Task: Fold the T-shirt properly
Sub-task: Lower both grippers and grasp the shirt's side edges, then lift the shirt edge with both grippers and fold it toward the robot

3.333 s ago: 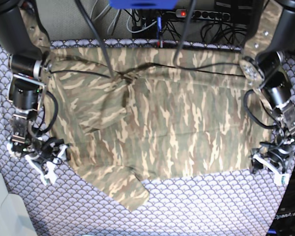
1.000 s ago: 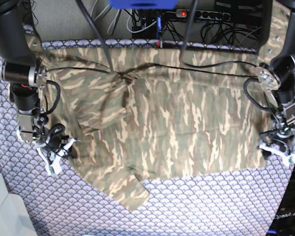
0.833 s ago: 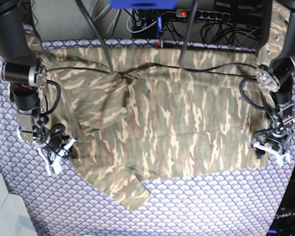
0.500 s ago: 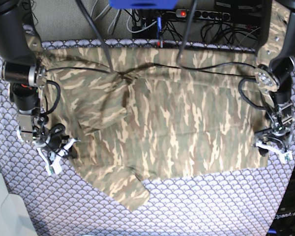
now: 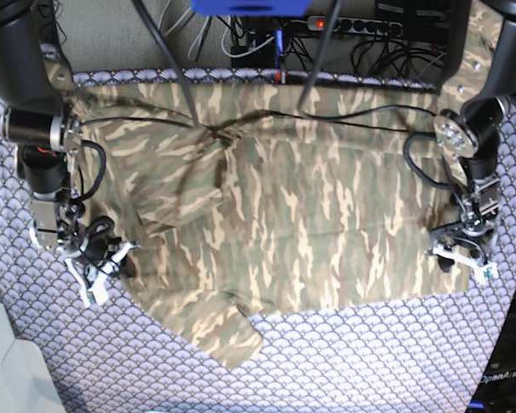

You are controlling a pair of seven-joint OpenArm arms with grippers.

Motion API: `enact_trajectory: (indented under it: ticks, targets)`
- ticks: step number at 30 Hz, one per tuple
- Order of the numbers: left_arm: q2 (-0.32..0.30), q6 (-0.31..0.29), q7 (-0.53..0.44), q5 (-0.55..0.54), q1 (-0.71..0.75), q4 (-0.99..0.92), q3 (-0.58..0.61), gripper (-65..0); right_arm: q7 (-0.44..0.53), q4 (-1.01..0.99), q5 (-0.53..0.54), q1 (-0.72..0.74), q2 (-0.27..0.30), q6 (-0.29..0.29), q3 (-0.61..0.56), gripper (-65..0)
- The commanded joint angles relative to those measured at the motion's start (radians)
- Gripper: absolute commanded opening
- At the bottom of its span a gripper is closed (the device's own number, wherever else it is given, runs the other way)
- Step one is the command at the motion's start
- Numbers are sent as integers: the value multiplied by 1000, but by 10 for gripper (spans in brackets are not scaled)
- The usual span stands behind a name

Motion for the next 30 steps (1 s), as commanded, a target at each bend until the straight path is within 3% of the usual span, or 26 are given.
enact_trajectory:
  ticks: [1, 8, 10, 15, 18, 21, 27, 30]
  targets:
    - [-7, -3, -15, -6, -16, 14, 0, -224, -69, -2, -39, 4, 5, 9, -5, -621]
    - [-5, -8, -15, -8, -3, 14, 0, -251, -69, -2, -39, 4, 5, 10, -5, -621]
    - [-5, -10, -15, -9, 3, 14, 0, -343, -69, -2, -39, 4, 5, 10, -5, -621]
    - [-16, -10, -8, -112, 9, 15, 2, -650, -69, -2, -39, 4, 5, 7, -4, -621]
    - [-30, -10, -5, -126, 9, 15, 8, -624, -70, -2, -39, 4, 5, 7, -2, -621]
    - [-30, -11, 4, -123, 9, 26, 8, -644, -70, 0, -39, 7, 5, 10, -1, -624]
    - [-27, -14, 124, -129, 9, 122, 8, -642, -75, 58, -36, -16, 17, 12, 2, -625]
    - [4, -97, 199, -132, 56, 228, 8, -642, -119, 170, -36, -73, 17, 12, 4, -625]
